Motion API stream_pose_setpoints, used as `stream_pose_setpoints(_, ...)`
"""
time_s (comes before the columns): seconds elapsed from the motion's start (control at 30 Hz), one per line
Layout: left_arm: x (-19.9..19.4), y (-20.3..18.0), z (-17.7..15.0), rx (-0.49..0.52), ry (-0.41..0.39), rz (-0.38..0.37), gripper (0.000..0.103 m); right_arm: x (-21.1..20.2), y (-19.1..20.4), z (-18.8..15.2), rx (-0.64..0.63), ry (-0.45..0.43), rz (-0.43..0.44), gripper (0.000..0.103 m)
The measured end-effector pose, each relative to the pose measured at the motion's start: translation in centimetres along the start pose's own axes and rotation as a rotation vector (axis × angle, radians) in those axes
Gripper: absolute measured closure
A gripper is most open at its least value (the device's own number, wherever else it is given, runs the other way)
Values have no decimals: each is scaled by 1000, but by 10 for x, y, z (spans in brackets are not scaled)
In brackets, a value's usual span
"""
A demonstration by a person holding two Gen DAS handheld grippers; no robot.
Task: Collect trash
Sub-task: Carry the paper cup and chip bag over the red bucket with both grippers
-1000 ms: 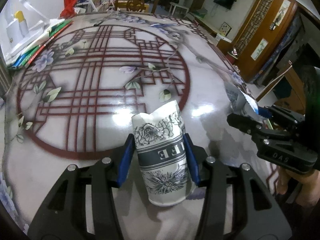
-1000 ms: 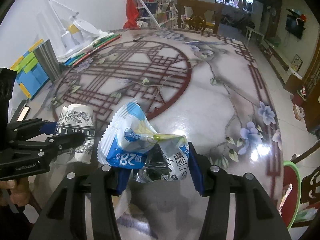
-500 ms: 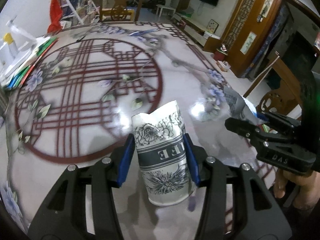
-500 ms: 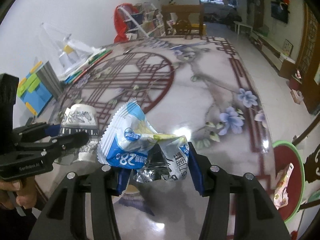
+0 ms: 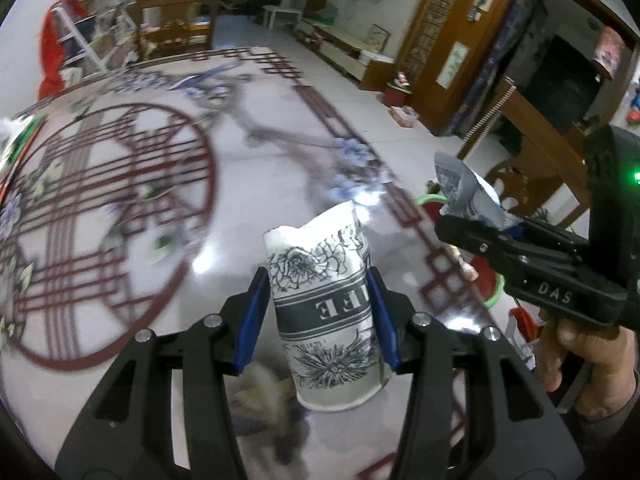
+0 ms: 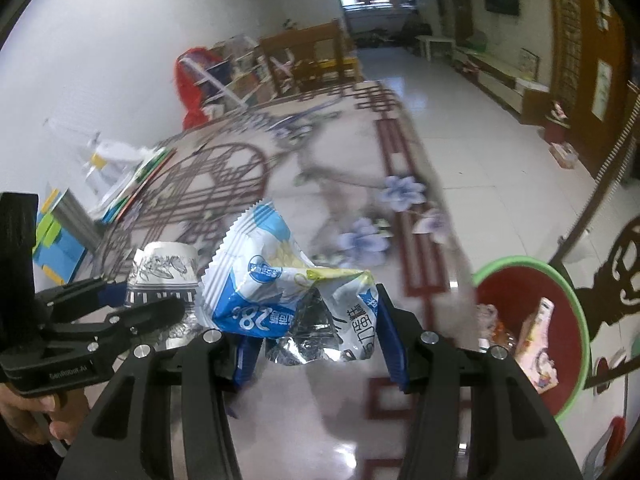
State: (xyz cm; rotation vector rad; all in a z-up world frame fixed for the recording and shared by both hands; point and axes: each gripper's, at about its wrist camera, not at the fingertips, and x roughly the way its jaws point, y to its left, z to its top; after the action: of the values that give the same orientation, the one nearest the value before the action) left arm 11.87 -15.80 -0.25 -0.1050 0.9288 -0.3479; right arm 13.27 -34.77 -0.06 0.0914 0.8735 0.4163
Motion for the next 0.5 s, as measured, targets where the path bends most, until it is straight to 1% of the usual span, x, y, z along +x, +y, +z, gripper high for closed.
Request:
stream_pose_setpoints(0.17,16,-32,17,43,11,-60,56,-21,-39,3,65,-27,-39,54)
stream_pose_setpoints(0.3,33,-62,33,83,26,-110,56,-36,-69,6,92,-31,-85,54)
stream_pose_setpoints(0.5,56,-96,50,117,51,-174,56,-57,-110,7,132,-39,-142,54)
